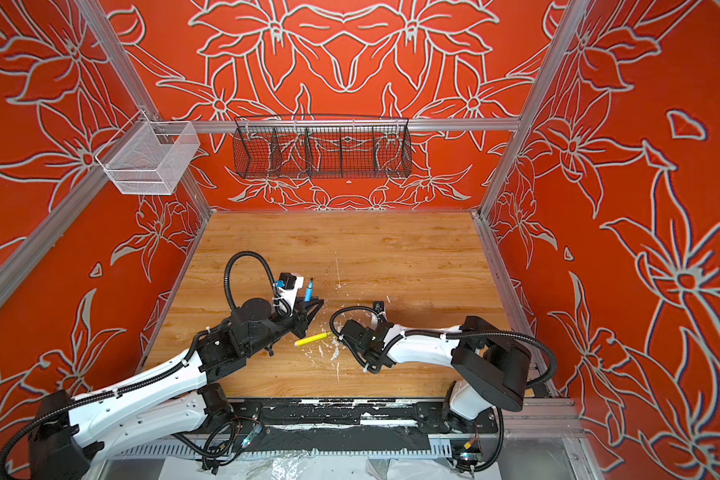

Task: Insert the pens into the pen caps
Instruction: 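Lower the open right gripper over a translucent cap and close on it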

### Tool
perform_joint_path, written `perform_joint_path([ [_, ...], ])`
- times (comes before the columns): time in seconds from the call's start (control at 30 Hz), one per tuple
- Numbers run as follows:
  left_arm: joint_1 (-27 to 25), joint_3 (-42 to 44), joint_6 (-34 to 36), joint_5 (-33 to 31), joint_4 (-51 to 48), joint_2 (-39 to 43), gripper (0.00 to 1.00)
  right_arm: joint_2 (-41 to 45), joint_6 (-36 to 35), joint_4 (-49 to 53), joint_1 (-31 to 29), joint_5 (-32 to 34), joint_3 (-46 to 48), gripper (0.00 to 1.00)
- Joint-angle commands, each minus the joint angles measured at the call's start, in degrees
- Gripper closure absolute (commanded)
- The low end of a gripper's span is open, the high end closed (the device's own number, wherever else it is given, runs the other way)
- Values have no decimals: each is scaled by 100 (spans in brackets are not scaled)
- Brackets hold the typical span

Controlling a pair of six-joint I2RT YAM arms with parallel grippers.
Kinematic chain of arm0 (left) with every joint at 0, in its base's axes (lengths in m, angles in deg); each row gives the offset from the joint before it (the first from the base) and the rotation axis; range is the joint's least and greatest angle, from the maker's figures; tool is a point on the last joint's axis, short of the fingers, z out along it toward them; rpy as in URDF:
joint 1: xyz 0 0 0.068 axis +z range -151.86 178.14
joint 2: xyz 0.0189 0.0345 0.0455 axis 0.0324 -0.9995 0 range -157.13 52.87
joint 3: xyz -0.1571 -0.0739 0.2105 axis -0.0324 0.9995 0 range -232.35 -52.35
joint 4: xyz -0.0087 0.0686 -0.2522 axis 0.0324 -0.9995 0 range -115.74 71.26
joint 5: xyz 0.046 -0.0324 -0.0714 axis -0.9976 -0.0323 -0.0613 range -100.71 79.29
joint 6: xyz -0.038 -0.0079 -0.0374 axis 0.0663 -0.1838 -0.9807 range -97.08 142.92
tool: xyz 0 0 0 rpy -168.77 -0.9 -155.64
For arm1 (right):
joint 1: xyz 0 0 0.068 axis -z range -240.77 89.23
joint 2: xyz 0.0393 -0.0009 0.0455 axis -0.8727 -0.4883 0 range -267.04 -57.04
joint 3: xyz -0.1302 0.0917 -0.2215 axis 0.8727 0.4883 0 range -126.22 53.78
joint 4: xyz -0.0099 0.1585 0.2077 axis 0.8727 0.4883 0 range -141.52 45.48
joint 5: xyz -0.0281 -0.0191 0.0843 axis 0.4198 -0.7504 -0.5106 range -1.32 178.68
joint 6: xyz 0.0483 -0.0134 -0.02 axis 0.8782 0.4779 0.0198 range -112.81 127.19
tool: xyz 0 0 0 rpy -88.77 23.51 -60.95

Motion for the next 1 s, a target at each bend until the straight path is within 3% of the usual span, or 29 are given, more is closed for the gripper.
perform_joint_path([
  [0.0,22,52,69,71,241,84,100,148,181,171,-29,40,206,52],
  [0.13,22,57,67,80,230,93,100,219,168,-9,-20,-29,332,61],
  [0.7,22,67,63,124,264,51,100,79,18,-420,263,-370,476,65],
  [0.97,22,68,67,132,270,40,100,59,22,-503,305,-426,573,79],
])
